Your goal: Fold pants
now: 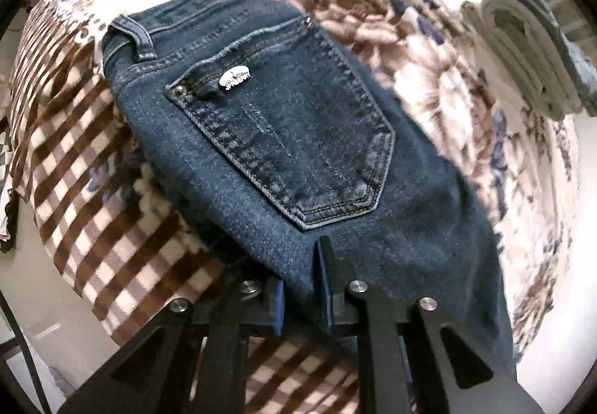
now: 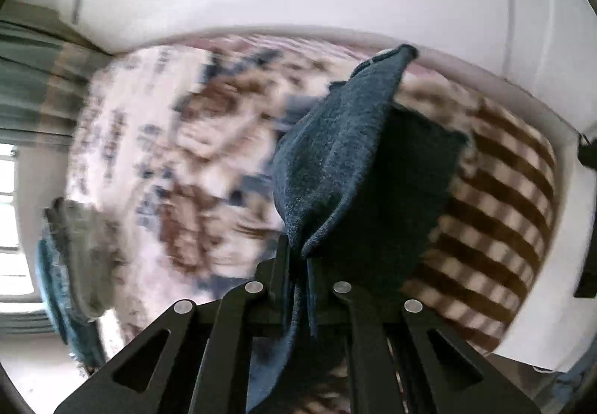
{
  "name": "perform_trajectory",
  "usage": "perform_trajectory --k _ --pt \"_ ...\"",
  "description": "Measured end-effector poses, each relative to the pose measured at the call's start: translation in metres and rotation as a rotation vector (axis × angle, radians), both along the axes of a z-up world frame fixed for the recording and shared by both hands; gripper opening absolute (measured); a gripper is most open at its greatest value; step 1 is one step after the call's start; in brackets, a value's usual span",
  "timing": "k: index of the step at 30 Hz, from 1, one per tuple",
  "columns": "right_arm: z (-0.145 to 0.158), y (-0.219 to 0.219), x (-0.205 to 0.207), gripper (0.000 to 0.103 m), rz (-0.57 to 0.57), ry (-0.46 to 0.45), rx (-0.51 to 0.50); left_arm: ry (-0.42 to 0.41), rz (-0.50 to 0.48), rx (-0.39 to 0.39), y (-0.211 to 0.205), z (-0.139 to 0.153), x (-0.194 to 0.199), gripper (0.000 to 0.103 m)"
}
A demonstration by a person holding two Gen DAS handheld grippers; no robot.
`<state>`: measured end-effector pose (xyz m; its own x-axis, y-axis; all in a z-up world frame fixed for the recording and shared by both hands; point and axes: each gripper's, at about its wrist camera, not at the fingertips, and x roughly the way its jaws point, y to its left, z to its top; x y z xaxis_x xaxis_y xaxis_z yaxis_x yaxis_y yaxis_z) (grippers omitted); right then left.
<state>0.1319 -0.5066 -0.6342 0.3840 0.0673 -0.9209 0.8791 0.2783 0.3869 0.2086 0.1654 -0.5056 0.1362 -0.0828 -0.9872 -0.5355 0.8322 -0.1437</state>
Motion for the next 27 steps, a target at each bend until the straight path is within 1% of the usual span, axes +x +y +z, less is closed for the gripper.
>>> perform_trajectory --k 1,2,3,4,6,7,8,9,10,13,14,16,17,18,19,20,21,23,24,25,27 --pt "-0.014 -0.004 -0.005 0.009 0.017 0.046 0.022 0.009 0.001 -0.003 0.002 -0.006 0.001 0.013" --pt "-0.03 -0.004 -0.004 0.014 0.033 0.107 0.057 0.021 0.009 -0.011 0.003 -0.011 -0.001 0.015" --pt "-0.043 -0.004 -0.005 0.018 0.042 0.149 0.097 0.026 0.011 -0.018 0.005 -0.012 -0.004 0.015" --pt "-0.053 -0.003 -0.007 0.023 0.048 0.167 0.143 0.035 0.008 -0.02 0.003 -0.014 -0.006 0.015" --pt "-0.052 -0.002 -0.015 0.047 0.05 0.137 0.198 0.042 -0.015 -0.024 -0.004 -0.012 -0.008 0.019" --pt "-0.044 -0.002 -0.017 0.054 0.057 0.114 0.203 0.044 -0.036 -0.019 -0.011 -0.011 -0.008 0.02" --pt "-0.038 -0.003 -0.019 0.067 0.06 0.112 0.194 0.05 -0.052 -0.012 -0.017 -0.008 -0.009 0.023" --pt "-0.033 -0.004 -0.02 0.068 0.059 0.114 0.179 0.052 -0.064 -0.015 -0.024 -0.005 -0.013 0.024" --pt "-0.022 -0.008 -0.024 0.068 0.036 0.117 0.154 0.05 -0.07 -0.013 -0.031 -0.002 -0.016 0.025" --pt "-0.01 -0.027 -0.031 0.068 -0.037 0.112 0.095 0.026 -0.123 0.002 -0.063 0.01 -0.029 0.027" --pt "-0.01 -0.035 -0.033 0.068 -0.06 0.121 0.074 0.018 -0.155 0.012 -0.078 0.013 -0.033 0.029" --pt "-0.023 -0.054 -0.035 0.068 -0.108 0.151 0.05 0.011 -0.212 0.028 -0.103 0.013 -0.034 0.031" --pt "-0.034 -0.064 -0.033 0.065 -0.127 0.179 0.055 0.008 -0.233 0.02 -0.115 0.012 -0.033 0.031" --pt "-0.044 -0.071 -0.03 0.032 -0.137 0.178 0.06 0.007 -0.246 0.013 -0.124 0.011 -0.032 0.031" --pt "-0.049 -0.074 -0.032 0.016 -0.123 0.174 0.06 0.006 -0.259 0.005 -0.132 0.009 -0.032 0.031" --pt "-0.048 -0.073 -0.024 0.015 -0.081 0.199 0.031 0.005 -0.27 -0.001 -0.137 0.009 -0.03 0.031" --pt "-0.04 -0.069 -0.017 0.013 -0.048 0.191 -0.012 -0.001 -0.286 -0.006 -0.144 0.009 -0.028 0.031" --pt "-0.003 -0.056 -0.006 0.013 0.042 0.148 -0.171 -0.016 -0.311 0.006 -0.152 0.012 -0.023 0.031" --pt "0.007 -0.053 -0.007 0.013 0.051 0.145 -0.213 -0.026 -0.327 0.013 -0.155 0.013 -0.02 0.031" --pt "0.01 -0.052 -0.011 0.013 0.048 0.162 -0.231 -0.03 -0.335 0.016 -0.156 0.015 -0.019 0.031" --pt "-0.01 -0.057 -0.02 0.016 0.043 0.198 -0.166 -0.032 -0.343 0.019 -0.156 0.015 -0.019 0.031"
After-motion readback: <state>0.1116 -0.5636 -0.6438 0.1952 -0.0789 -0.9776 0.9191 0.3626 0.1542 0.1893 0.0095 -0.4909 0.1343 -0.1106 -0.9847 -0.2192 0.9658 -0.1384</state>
